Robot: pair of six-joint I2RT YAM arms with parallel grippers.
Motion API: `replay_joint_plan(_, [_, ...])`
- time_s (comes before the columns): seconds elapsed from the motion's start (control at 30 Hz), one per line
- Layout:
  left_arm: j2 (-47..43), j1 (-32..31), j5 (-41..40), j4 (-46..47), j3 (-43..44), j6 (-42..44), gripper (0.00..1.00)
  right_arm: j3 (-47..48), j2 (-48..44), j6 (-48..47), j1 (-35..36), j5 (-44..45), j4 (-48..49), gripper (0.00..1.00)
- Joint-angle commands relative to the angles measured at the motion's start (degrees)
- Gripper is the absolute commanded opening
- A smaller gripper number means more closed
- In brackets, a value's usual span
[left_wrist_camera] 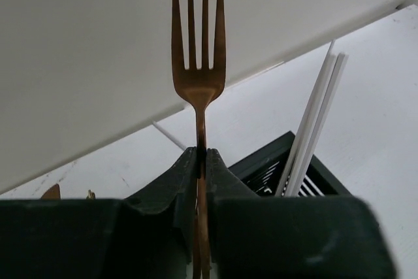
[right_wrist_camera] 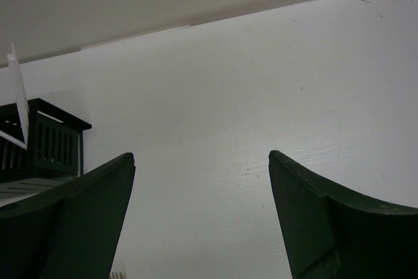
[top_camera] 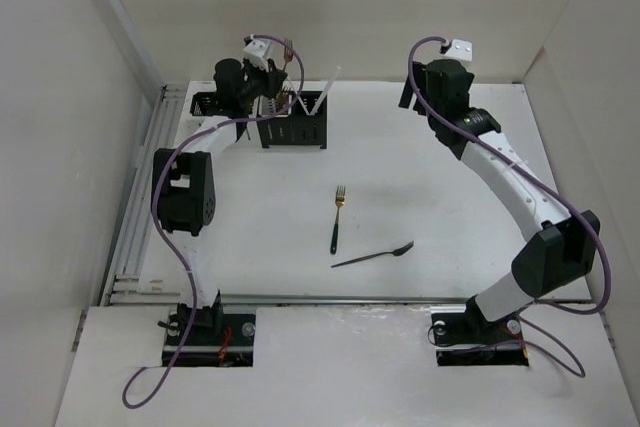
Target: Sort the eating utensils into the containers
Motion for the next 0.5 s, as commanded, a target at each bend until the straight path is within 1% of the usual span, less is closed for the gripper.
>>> replay_joint_plan(0.0, [-1.9,0.7,1.5,4.9,-1.7,0.5,0.10,1.1,-1.5,-0.8,-0.3,1.8,-0.7,0.88])
replay_joint_plan(0.07, [-3.8,1.3,1.5,2.2,-2.3,1.1,0.28,0.5,-2.1,-0.8,-0.3,2.4,-0.7,0.88])
replay_joint_plan(0.17, [-5.7,1.8,3.8,-0.9,-2.8,3.0,0.53,-0.1,-2.7,-0.8,-0.3,2.4,-0.1,0.88])
replay_joint_plan(0.27, [-9.2,1.8,3.8,-3.4,-3.4,5.3,0.62,-1.2,-3.7,-1.3,-0.3,2.4,1.2,0.88])
replay_joint_plan(0.33, [-12.5,1.3,3.8,-7.3,-3.4,8.3,0.65,-1.7,-4.9,-1.9,-0.3,2.4,1.8,0.88])
replay_joint_plan(0.4, [-14.7,-0.2,2.6,-12.2,-3.4,12.2,0.65,-3.7,-6.9,-1.9,0.3,2.9,1.8,0.88])
replay_joint_plan(0.43, [-17.1,-2.2,2.6,-17.6,-3.4,14.6,0.65,-4.5,-7.8,-1.9,0.3,2.9,1.8,0.88])
replay_joint_plan(0.47, [-18.3,-3.2,1.8,-19.9,-5.0,17.8,0.65,-5.5,-8.9,-1.9,0.3,2.9,1.8,0.88])
